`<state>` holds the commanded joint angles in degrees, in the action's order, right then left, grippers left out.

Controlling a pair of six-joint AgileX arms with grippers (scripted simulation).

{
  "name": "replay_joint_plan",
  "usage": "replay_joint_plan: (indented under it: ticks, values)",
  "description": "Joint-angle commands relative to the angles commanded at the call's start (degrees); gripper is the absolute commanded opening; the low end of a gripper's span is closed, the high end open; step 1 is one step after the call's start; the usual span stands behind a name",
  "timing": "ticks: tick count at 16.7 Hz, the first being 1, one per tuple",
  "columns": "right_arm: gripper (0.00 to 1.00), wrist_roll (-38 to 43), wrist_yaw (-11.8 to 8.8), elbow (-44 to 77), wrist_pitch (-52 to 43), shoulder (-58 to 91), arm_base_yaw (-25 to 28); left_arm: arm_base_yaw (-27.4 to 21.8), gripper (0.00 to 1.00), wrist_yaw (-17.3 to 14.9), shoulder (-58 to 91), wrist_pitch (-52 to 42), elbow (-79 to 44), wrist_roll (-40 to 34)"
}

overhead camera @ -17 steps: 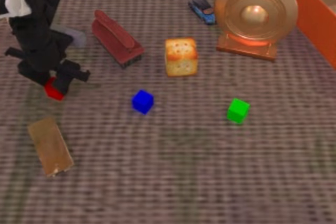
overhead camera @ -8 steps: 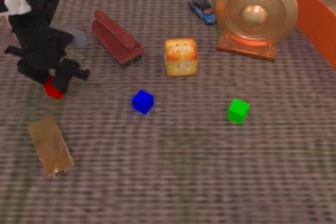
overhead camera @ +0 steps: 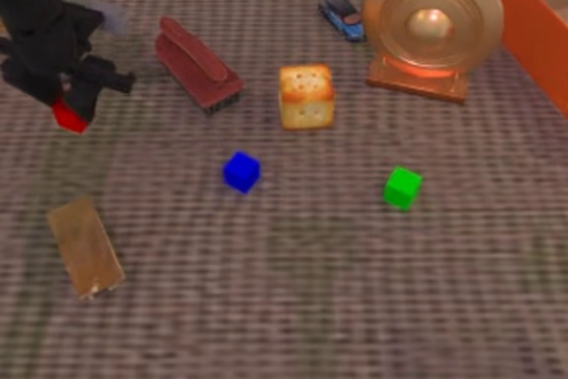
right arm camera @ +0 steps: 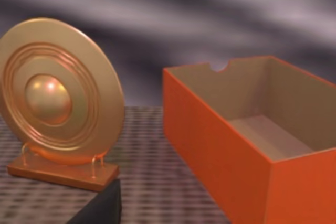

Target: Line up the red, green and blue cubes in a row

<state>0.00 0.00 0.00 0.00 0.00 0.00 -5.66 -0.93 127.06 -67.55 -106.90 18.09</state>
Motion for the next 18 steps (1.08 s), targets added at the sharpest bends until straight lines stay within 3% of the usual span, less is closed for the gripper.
replay_joint_plan:
  ticks: [5,8,18]
  values:
    - [1.0,0.0,0.0,0.0,0.0,0.0,0.0,-0.87,0.0,0.06,0.0,0.17,0.37,-0.66]
    - [1.0,0.0,0.0,0.0,0.0,0.0,0.0,-4.32,0.0,0.33,-1.62,0.44,2.3,-6.32]
    - [1.0,0.0,0.0,0.0,0.0,0.0,0.0,-25.43,0.0,2.02,-13.35,2.5,17.4,-45.56]
